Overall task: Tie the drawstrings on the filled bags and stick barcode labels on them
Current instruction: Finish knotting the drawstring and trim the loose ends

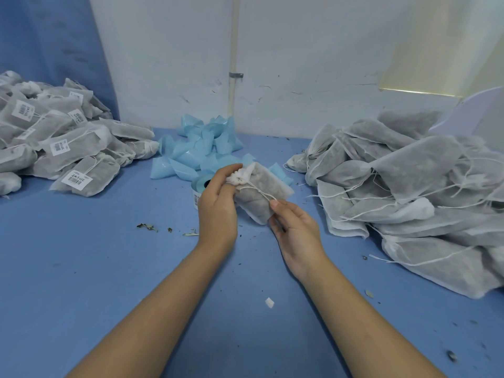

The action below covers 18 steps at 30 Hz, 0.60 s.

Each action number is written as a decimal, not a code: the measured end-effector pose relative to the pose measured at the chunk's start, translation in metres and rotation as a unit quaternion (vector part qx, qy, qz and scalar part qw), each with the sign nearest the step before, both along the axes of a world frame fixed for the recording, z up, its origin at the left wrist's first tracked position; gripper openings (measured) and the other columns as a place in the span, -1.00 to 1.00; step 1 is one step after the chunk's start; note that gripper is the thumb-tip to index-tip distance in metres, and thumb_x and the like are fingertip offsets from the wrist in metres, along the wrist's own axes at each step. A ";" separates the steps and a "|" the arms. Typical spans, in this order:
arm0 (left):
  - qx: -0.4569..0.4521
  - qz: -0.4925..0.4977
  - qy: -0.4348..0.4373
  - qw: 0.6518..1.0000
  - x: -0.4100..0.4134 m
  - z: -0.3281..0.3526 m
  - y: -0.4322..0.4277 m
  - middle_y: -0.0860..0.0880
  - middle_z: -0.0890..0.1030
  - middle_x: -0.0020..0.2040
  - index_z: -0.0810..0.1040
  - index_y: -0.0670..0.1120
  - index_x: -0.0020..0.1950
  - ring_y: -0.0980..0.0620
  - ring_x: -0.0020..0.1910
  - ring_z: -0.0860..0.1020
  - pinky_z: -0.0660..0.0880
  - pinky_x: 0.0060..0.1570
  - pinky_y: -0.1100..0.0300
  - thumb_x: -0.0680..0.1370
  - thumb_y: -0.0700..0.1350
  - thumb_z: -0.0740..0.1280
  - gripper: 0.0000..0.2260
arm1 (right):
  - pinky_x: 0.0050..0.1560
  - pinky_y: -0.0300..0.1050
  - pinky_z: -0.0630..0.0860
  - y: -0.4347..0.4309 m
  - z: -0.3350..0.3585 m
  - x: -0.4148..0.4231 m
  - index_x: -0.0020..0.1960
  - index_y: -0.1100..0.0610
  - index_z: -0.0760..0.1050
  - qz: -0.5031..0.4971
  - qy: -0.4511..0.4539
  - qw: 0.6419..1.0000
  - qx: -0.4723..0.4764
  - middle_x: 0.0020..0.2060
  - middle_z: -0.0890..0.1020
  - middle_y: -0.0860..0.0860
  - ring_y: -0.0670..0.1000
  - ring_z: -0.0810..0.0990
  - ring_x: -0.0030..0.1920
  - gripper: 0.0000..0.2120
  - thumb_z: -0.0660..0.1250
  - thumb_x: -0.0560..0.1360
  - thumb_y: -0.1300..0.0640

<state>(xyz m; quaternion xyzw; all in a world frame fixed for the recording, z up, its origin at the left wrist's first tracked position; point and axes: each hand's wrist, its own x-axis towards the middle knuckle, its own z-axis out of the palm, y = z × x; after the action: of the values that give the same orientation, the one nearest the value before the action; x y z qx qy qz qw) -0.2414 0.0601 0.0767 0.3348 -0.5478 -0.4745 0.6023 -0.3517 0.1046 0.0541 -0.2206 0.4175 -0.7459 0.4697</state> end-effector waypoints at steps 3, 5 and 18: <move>-0.004 -0.026 -0.046 0.999 0.001 -0.005 0.001 -0.04 0.57 0.13 0.47 0.04 0.23 -0.04 0.10 0.54 0.49 0.17 -0.10 0.40 -0.12 0.17 -0.60 | 0.00 -0.28 0.58 -0.002 -0.001 -0.001 -0.16 0.21 0.54 -0.011 -0.014 1.000 0.000 -0.22 0.66 0.04 -0.07 0.64 -0.16 -0.94 0.36 0.49 0.32; -0.009 -0.043 -0.082 0.996 0.000 -0.008 0.001 -0.07 0.50 0.20 0.34 0.04 0.34 -0.05 0.12 0.52 0.47 0.19 -0.09 0.46 -0.14 0.25 -0.56 | -0.01 -0.28 0.57 -0.002 -0.002 -0.001 -0.14 0.22 0.54 -0.016 -0.011 1.000 -0.001 -0.23 0.65 0.06 -0.06 0.63 -0.16 -0.94 0.36 0.48 0.33; 0.082 -0.036 0.072 0.993 -0.010 -0.007 -0.001 -0.05 0.55 0.17 0.22 0.00 0.38 0.09 0.11 0.58 0.54 0.04 0.29 0.50 -0.24 0.40 -0.46 | -0.08 -0.23 0.60 -0.002 -0.003 0.000 -0.19 0.21 0.54 0.020 0.033 0.999 -0.012 -0.25 0.64 0.08 -0.01 0.64 -0.18 -0.90 0.41 0.43 0.36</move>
<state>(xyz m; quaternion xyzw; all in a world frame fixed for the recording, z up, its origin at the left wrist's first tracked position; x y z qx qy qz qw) -0.2509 0.0588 0.0694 0.3281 -0.4738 -0.5622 0.5931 -0.3519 0.1022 0.0506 -0.2589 0.4193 -0.7337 0.4679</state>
